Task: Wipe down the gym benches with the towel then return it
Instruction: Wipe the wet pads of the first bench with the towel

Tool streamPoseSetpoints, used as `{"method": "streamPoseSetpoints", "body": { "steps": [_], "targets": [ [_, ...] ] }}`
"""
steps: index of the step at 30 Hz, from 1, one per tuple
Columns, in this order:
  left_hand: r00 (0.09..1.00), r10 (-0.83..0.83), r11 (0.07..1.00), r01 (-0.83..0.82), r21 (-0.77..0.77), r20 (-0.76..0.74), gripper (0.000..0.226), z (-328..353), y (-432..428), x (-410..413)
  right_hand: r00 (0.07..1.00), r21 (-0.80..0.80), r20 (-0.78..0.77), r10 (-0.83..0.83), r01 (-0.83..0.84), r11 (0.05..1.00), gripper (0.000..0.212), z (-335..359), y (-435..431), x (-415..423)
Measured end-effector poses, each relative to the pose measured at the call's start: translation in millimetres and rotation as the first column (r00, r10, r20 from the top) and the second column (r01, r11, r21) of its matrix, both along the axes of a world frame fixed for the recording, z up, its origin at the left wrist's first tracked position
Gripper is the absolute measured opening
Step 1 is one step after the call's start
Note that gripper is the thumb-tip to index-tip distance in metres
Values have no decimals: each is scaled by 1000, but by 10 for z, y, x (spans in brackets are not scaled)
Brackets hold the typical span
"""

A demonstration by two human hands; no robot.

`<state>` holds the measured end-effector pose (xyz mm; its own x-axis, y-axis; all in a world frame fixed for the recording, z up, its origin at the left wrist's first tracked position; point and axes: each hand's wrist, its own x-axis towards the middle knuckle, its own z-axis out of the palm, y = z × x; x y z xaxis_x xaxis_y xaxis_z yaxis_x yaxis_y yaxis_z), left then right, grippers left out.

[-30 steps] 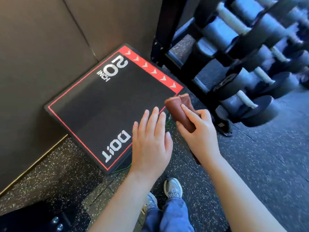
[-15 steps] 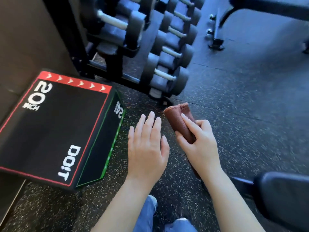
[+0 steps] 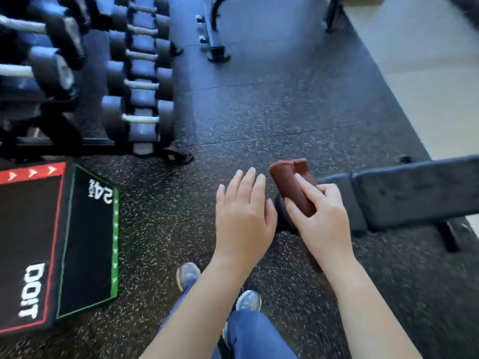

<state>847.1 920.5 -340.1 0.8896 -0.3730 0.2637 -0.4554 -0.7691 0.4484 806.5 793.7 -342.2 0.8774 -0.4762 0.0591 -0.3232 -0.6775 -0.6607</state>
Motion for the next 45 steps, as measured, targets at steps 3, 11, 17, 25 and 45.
{"method": "streamPoseSetpoints", "body": {
  "steps": [3,11,17,25,45],
  "targets": [
    [993,-120,993,121,12,-16,41,138,-323,-183,994,-3,-5,-113,113,994,48,127,-302,-293],
    [887,-460,888,459,24,50,36,233,-1020,-375,894,-28,72,-441,444,896,47,373,-810,-882],
    [762,-646,763,646,23,48,41,238,-1550,-460,766,-44,66,-639,642,765,46,414,-1087,-1251],
    [633,-773,634,774,5,32,38,272,-2302,-815,647,-8,78,-758,761,648,47,349,-1556,-1711],
    [656,-754,656,754,19,21,37,231,-5314,-2388,646,-32,6,-763,763,646,47,236,-4634,-3314]
  ]
}}
